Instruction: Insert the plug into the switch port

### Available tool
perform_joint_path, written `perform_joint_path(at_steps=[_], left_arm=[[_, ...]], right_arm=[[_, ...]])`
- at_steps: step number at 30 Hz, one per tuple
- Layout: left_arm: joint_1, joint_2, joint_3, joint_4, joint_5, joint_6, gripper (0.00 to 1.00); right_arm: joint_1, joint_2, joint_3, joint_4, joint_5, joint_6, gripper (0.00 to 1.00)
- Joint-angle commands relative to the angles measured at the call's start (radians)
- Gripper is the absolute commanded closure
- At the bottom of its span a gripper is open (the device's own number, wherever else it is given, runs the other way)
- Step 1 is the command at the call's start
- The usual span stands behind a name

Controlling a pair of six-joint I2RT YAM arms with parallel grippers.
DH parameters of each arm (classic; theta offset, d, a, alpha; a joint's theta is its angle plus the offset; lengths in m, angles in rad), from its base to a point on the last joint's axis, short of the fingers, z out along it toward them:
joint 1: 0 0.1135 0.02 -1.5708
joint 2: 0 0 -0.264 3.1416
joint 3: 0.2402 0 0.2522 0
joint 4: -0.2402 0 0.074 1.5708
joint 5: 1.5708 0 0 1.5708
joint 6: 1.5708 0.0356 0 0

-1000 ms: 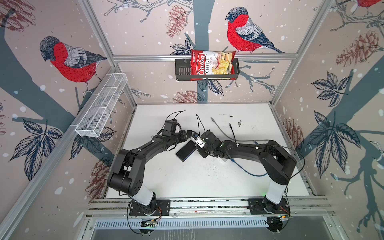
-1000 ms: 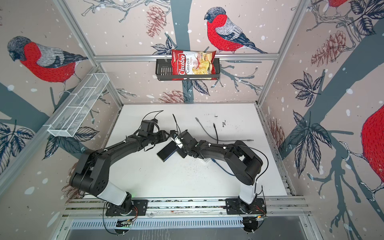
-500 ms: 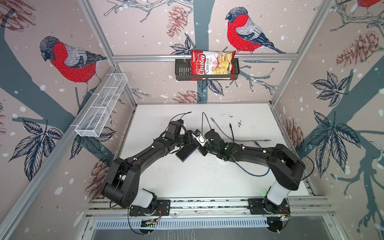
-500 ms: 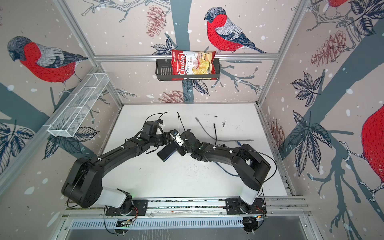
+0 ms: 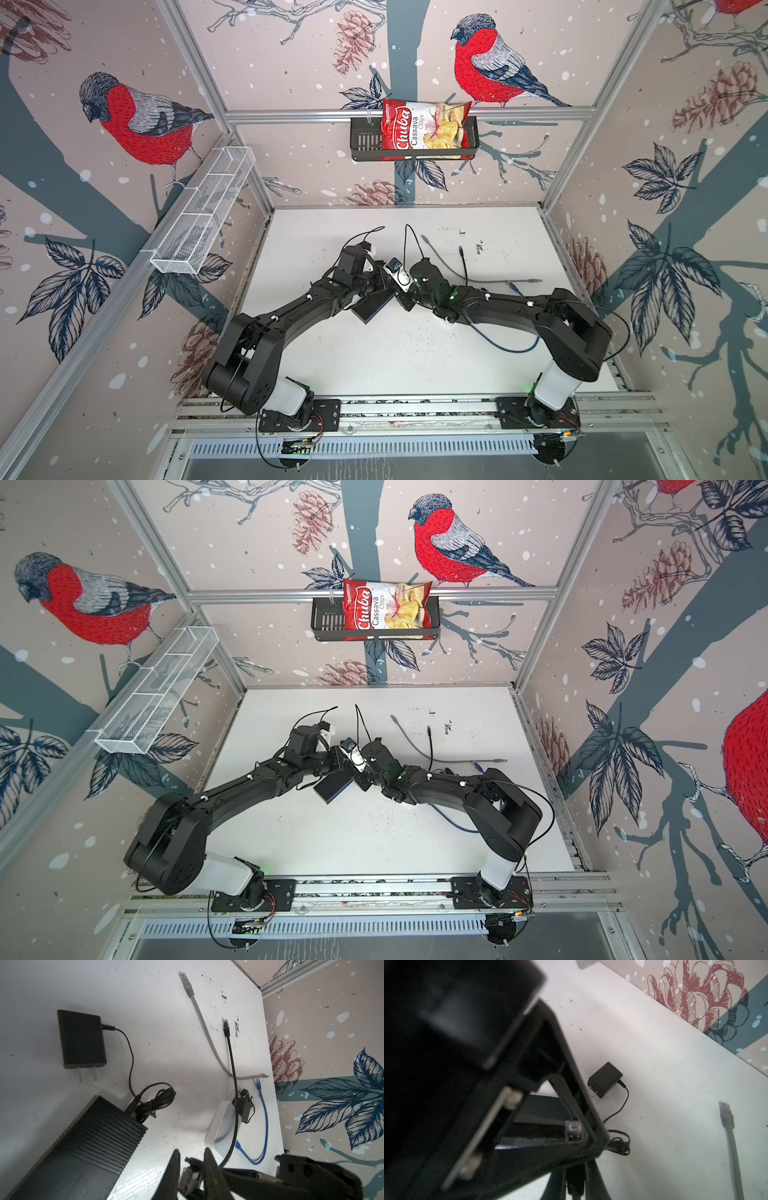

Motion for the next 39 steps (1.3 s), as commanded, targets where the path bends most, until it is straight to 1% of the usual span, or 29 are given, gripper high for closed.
perform_joint_path(at_steps=[1,4,6,11,18,22,31,39], left_arm=[[-0.005,0.011,-0.011,0.054,0.039,-0.012,0.84],[-0.006,0.016,-0.009,0.059,0.041,-0.011,0.88],[-0.006,0.016,-0.009,0.06,0.044,-0.009,0.93],[-0.006,0.013,-0.001,0.043,0.04,0.001,0.96],[-0.006,0.016,0.008,0.046,0.047,0.011,0.97],[-0.006,0.02,0.011,0.049,0.057,0.014,0.97],[-0.007,0.023,0.019,0.047,0.072,0.029,0.97],[-0.006,0.015,0.02,0.05,0.084,0.038,0.97]], right_arm=[[0.004,-0.008,0.002,0.055,-0.011,-0.008,0.92],[0.004,-0.009,0.002,0.053,-0.013,-0.007,0.91],[0.002,-0.008,0.002,0.052,-0.015,-0.008,0.91],[-0.004,-0.006,-0.001,0.048,-0.028,-0.004,0.88],[-0.028,-0.026,-0.046,0.07,-0.095,-0.014,0.77],[-0.036,-0.053,-0.107,0.12,-0.119,-0.031,0.74],[-0.077,-0.12,-0.262,0.317,-0.184,-0.017,0.72],[-0.082,-0.083,-0.225,0.36,-0.21,-0.006,0.73]])
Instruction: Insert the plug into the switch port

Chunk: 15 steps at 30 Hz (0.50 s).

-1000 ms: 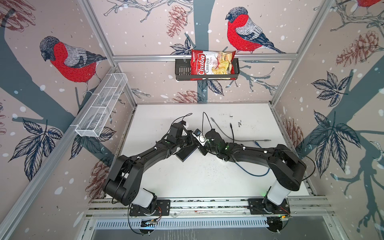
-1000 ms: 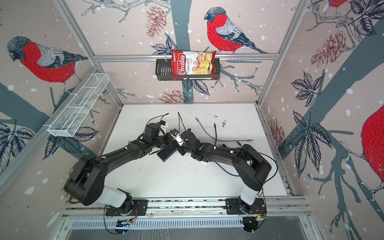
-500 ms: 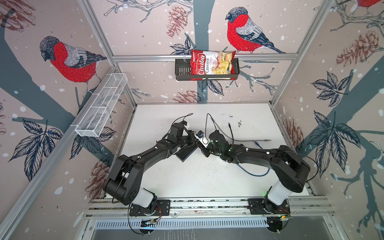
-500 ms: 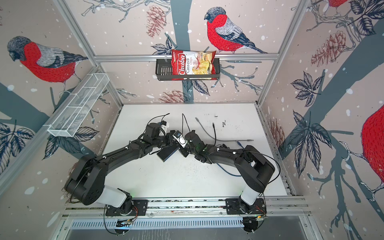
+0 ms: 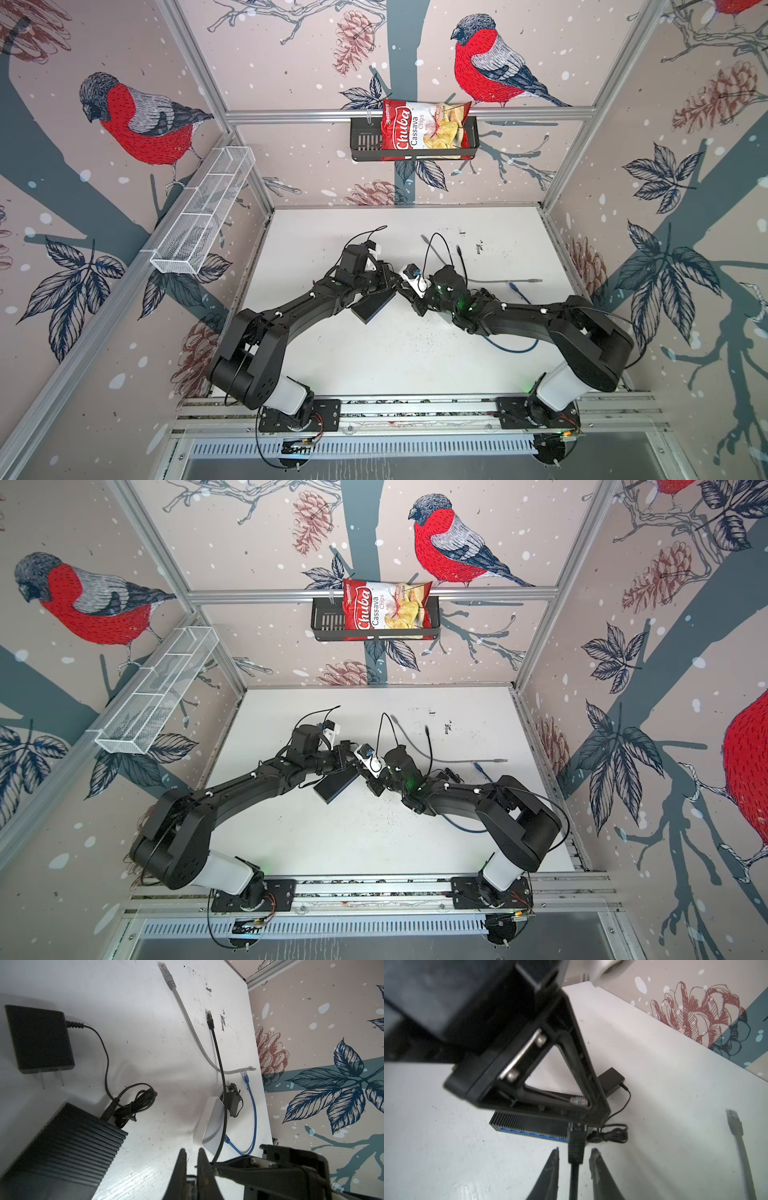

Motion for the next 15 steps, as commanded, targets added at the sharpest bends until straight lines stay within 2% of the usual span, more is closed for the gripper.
perform_joint_path(at_steps=[1,15], left_arm=[[-0.001,-0.007,0.008,0.015,0.012,0.021,0.97],[-0.001,-0.028,0.003,0.023,0.01,0.025,0.97]], right_arm=[[-0.002,0.017,0.023,0.055,-0.033,0.017,0.73],[-0.044,0.018,0.0,0.099,-0.124,0.086,0.75]])
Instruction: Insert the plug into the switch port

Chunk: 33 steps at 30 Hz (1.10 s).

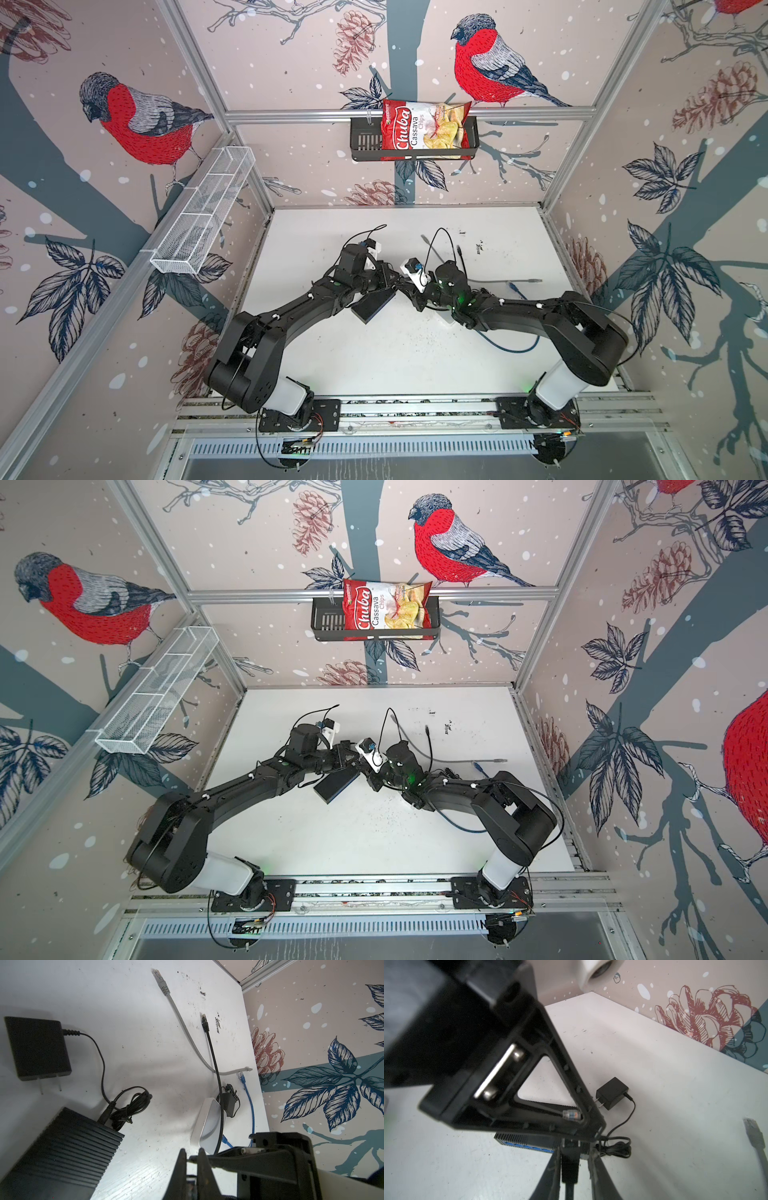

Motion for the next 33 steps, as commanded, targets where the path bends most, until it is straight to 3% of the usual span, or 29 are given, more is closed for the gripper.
perform_joint_path(at_steps=[1,21,33], left_arm=[[0.0,-0.007,0.003,0.022,0.007,0.012,0.97],[0.0,-0.026,-0.013,0.033,0.008,0.009,0.97],[-0.001,-0.026,-0.008,0.033,0.009,0.012,0.97]], right_arm=[[-0.006,-0.008,-0.008,0.053,-0.043,0.032,0.76],[-0.016,0.006,-0.01,0.097,-0.092,0.066,0.81],[-0.019,0.015,-0.015,0.098,-0.096,0.075,0.77]])
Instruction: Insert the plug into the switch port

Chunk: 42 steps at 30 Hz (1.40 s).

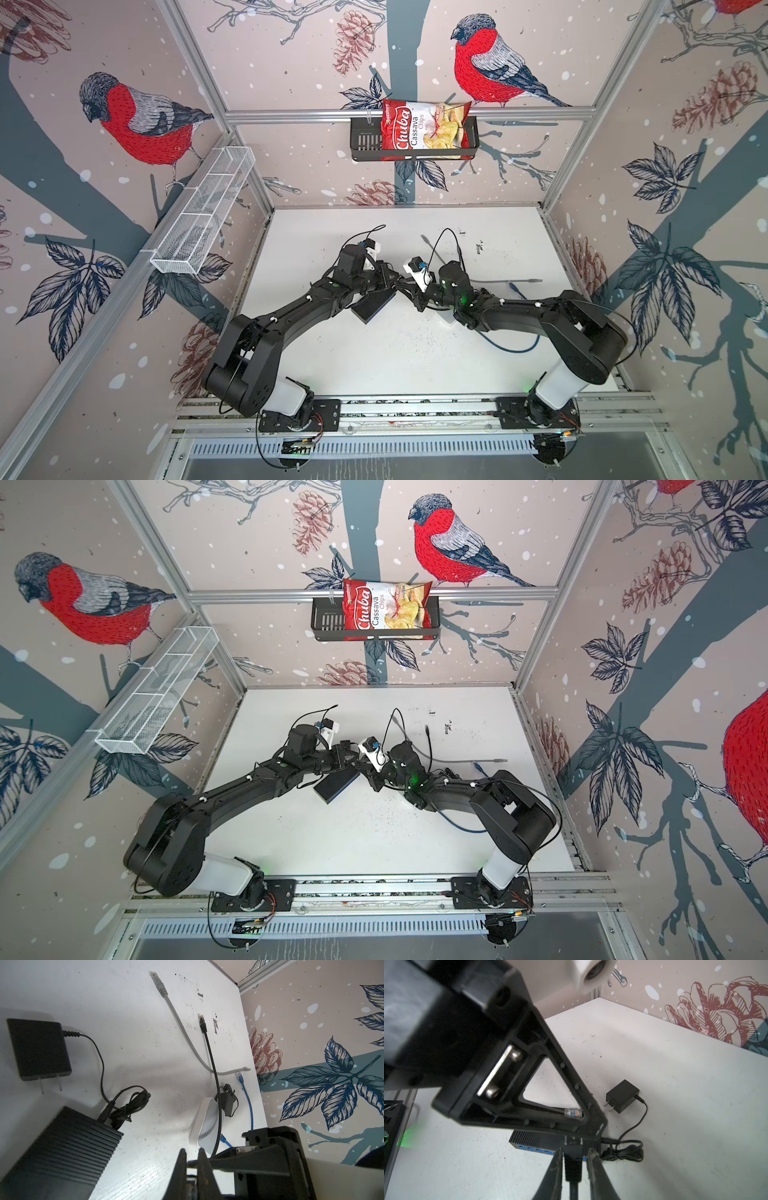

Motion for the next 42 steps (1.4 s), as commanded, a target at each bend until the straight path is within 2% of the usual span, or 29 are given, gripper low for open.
perform_joint_path(at_steps=[1,13,21,25,26,28,29,32,38,42], left_arm=[[0.0,-0.008,0.003,0.028,0.009,0.011,0.97],[-0.001,-0.009,0.002,0.028,0.013,0.015,0.97],[0.0,-0.012,-0.004,0.031,0.008,0.016,0.95],[0.002,-0.023,-0.009,0.027,-0.01,0.016,0.56],[0.001,-0.026,-0.008,0.017,-0.022,0.02,0.42],[0.003,-0.035,-0.001,-0.011,-0.056,0.029,0.22],[0.008,-0.04,0.006,-0.029,-0.074,0.038,0.16],[0.031,-0.051,0.027,-0.108,-0.139,0.06,0.12],[0.117,-0.021,0.053,-0.273,-0.245,0.114,0.14],[0.134,0.027,0.074,-0.32,-0.291,0.157,0.16]], right_arm=[[-0.001,0.007,0.004,0.027,-0.02,0.007,0.77],[-0.007,0.019,0.003,0.055,-0.042,0.022,0.8],[-0.012,0.017,0.008,0.053,-0.048,0.023,0.92],[-0.011,0.017,0.012,0.011,-0.026,-0.001,0.96],[-0.008,0.016,0.012,-0.008,-0.014,-0.011,0.97],[-0.002,0.011,0.008,-0.041,0.01,-0.031,0.97],[0.002,0.007,0.006,-0.062,0.025,-0.04,0.97],[0.023,-0.003,0.001,-0.118,0.074,-0.066,0.97],[0.083,0.011,0.022,-0.253,0.203,-0.111,0.98],[0.115,0.056,0.069,-0.344,0.257,-0.126,0.97]])
